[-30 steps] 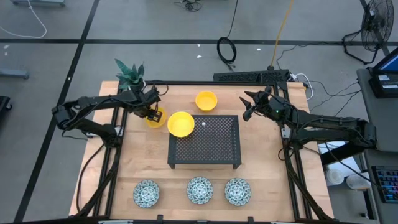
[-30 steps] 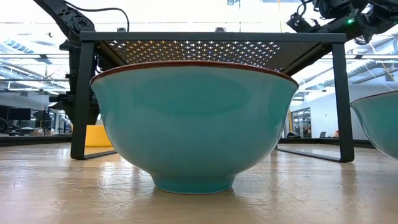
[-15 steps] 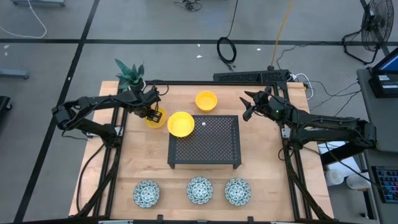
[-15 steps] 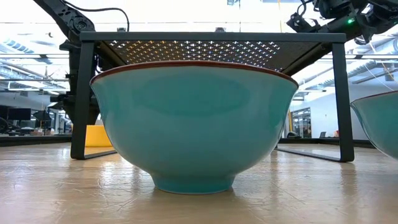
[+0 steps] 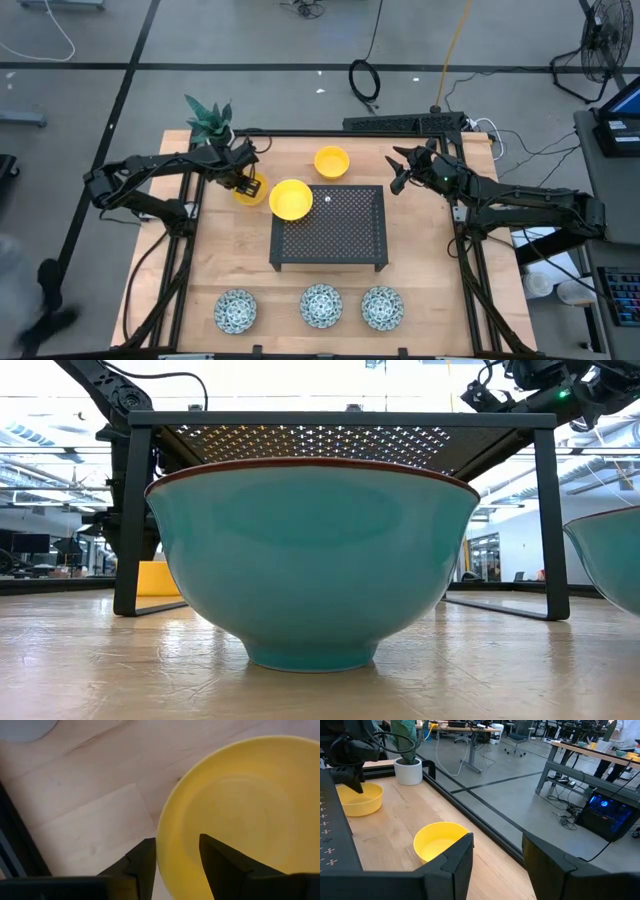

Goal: Pick & Place Mini bowls
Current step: Stack the left yellow bowl on top of the yellow bowl on the shelf

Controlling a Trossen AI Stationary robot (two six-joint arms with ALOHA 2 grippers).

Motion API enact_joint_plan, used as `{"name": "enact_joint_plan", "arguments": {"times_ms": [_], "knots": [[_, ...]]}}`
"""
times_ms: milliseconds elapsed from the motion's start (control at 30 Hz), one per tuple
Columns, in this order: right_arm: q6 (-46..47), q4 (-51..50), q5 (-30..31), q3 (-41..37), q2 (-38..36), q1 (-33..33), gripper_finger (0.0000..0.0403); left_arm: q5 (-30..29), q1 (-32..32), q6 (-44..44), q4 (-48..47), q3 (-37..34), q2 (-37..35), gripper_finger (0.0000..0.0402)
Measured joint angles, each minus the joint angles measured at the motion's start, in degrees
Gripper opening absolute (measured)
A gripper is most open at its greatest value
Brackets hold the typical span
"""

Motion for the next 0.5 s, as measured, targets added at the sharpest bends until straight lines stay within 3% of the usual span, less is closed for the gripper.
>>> {"name": "enact_joint_plan", "arguments": {"times_ms": [500], "knots": [[0.01,0.02,0.00,0.00,0.00,0.00,0.0155,0.08,0.00,0.82,0.57,0.00,0.00,0.0152]]}}
